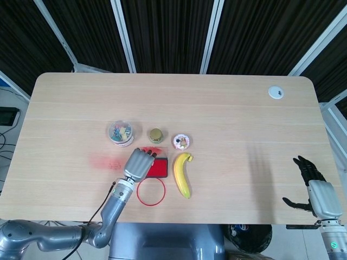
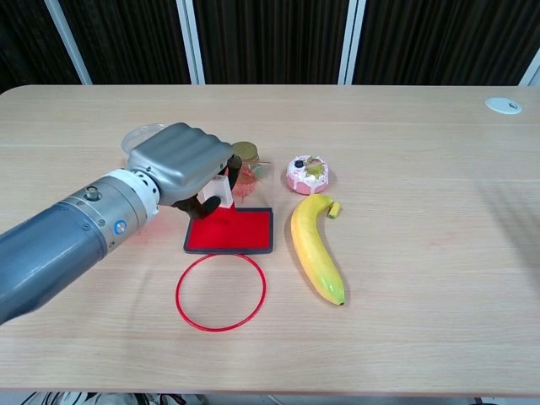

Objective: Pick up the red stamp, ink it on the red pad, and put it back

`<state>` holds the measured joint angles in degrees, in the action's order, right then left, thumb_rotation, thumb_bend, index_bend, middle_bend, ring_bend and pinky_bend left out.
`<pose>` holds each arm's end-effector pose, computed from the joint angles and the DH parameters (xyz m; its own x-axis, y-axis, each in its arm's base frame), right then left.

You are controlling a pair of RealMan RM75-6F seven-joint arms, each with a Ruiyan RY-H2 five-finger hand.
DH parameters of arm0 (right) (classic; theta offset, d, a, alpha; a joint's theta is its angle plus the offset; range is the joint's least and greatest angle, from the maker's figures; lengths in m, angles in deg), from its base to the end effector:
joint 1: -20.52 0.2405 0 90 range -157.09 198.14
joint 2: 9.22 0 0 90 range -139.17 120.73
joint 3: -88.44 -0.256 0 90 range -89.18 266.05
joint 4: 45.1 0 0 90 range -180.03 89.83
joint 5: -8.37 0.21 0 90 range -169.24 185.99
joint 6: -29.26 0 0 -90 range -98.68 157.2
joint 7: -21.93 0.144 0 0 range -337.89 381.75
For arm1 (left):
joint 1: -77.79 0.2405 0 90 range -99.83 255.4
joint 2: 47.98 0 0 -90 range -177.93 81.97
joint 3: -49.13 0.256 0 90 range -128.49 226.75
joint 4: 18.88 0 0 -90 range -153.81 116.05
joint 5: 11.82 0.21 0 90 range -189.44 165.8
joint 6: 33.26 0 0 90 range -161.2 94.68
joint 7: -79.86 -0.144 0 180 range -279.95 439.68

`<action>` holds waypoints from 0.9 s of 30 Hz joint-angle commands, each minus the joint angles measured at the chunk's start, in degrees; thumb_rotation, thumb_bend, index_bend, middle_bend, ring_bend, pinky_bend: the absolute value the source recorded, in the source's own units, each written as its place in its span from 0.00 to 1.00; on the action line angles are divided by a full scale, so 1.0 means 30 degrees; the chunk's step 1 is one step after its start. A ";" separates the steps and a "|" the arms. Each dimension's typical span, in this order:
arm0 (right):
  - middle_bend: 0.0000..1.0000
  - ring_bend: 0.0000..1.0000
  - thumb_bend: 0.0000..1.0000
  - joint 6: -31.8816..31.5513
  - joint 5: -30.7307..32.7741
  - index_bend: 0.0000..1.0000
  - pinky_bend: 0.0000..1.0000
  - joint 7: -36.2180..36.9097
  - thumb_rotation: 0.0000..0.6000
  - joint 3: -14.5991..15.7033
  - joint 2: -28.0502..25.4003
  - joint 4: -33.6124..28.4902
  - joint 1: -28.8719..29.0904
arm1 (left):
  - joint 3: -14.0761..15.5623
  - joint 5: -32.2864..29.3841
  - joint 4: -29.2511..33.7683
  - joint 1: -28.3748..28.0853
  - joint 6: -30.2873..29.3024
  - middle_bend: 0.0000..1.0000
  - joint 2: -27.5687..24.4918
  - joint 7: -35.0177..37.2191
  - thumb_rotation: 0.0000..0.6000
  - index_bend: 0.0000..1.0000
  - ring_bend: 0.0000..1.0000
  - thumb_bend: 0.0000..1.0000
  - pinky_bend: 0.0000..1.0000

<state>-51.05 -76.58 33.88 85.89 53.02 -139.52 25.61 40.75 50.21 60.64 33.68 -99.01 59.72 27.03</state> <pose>-0.3130 -0.1802 0.1554 0.1904 -0.0871 0.9778 -0.9810 0.0214 0.1930 -0.0934 0.3018 -0.0934 0.7150 0.0355 0.6982 0.6345 -0.4525 -0.6267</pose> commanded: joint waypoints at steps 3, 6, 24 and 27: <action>0.00 0.00 0.15 0.0005 -0.0010 0.00 0.18 0.0009 1.00 0.0003 -0.0002 0.0007 0.0002 | 0.0126 0.0216 0.1219 0.0398 -0.0440 0.75 -0.1091 0.0166 1.00 0.73 0.59 0.53 0.64; 0.00 0.00 0.15 -0.0010 -0.0015 0.00 0.18 -0.0004 1.00 0.0001 0.0001 0.0002 -0.0003 | 0.0320 0.0218 0.1818 0.0685 -0.0653 0.75 -0.1691 0.0175 1.00 0.72 0.59 0.53 0.64; 0.00 0.00 0.15 -0.0153 -0.0113 0.00 0.18 -0.0177 1.00 0.0021 0.0047 -0.0022 -0.0053 | 0.1661 0.0038 0.1436 0.2843 -0.1995 0.71 -0.4603 0.0847 1.00 0.68 0.57 0.47 0.64; 0.00 0.00 0.15 -0.0169 -0.0123 0.00 0.18 -0.0187 1.00 0.0024 0.0054 -0.0014 -0.0060 | 0.1584 -0.0248 0.0497 0.2978 -0.1714 0.70 -0.4279 0.1227 1.00 0.67 0.55 0.47 0.64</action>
<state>-51.56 -76.94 33.32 85.96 53.18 -139.56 25.43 45.56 49.97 63.47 42.24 -104.58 46.32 30.00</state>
